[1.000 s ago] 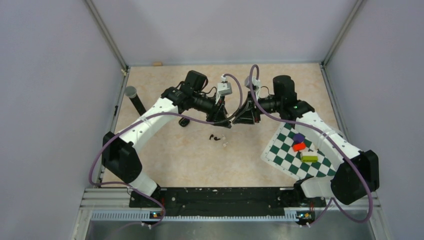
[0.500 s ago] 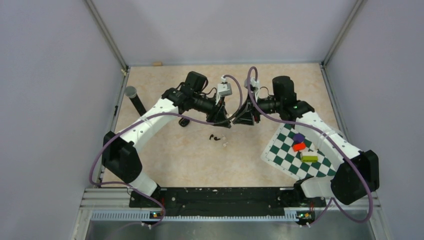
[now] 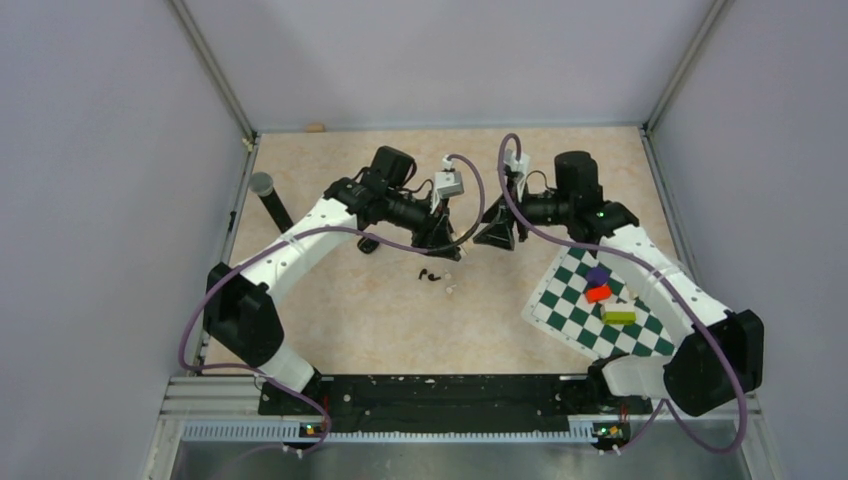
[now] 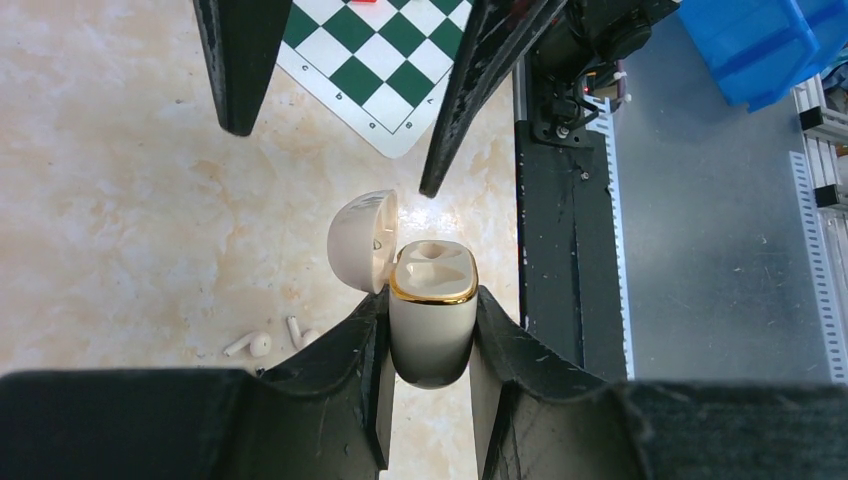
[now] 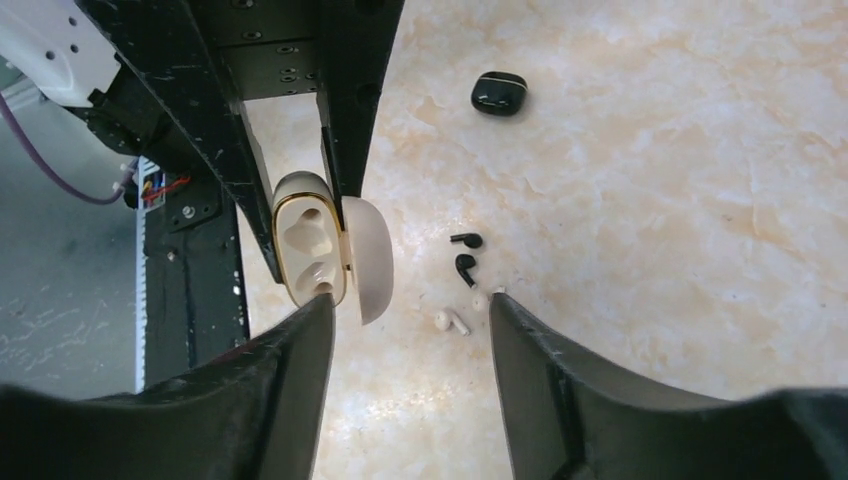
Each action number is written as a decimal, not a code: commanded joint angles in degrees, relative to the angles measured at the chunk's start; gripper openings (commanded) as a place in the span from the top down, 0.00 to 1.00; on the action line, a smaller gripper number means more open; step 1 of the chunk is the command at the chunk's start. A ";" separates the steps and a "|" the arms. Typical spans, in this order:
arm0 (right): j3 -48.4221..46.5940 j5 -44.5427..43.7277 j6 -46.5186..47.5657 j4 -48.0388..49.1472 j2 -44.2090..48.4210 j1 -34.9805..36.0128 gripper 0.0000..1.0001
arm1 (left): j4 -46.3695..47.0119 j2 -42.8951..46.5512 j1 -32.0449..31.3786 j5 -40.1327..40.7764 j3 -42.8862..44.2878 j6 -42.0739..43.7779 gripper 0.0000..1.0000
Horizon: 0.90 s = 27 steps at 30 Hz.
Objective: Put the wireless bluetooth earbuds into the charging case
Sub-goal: Open the charging case, then move the left earbud to the center of the board.
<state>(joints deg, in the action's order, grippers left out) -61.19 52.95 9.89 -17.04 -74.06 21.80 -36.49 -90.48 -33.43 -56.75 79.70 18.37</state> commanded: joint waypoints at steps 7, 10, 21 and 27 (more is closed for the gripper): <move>-9.06 -5.86 4.18 -3.30 7.90 -0.95 0.04 | 2.39 6.73 6.31 -4.12 2.21 -1.58 1.00; -9.12 -5.71 3.38 -2.78 5.83 -0.93 0.04 | 7.85 9.41 12.21 -6.62 1.09 -6.53 1.00; -7.90 -15.59 8.95 -8.45 -12.75 5.38 0.10 | 39.91 27.11 23.59 -12.12 -28.13 -12.48 1.00; -7.83 -20.93 12.85 -9.34 -18.40 10.56 0.15 | 41.57 31.34 26.15 -17.41 -35.10 -8.08 1.00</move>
<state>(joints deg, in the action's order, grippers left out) -68.66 36.05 18.41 -25.71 -91.05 29.61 -2.02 -61.49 -9.06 -69.19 45.28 7.46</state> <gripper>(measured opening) 0.872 0.333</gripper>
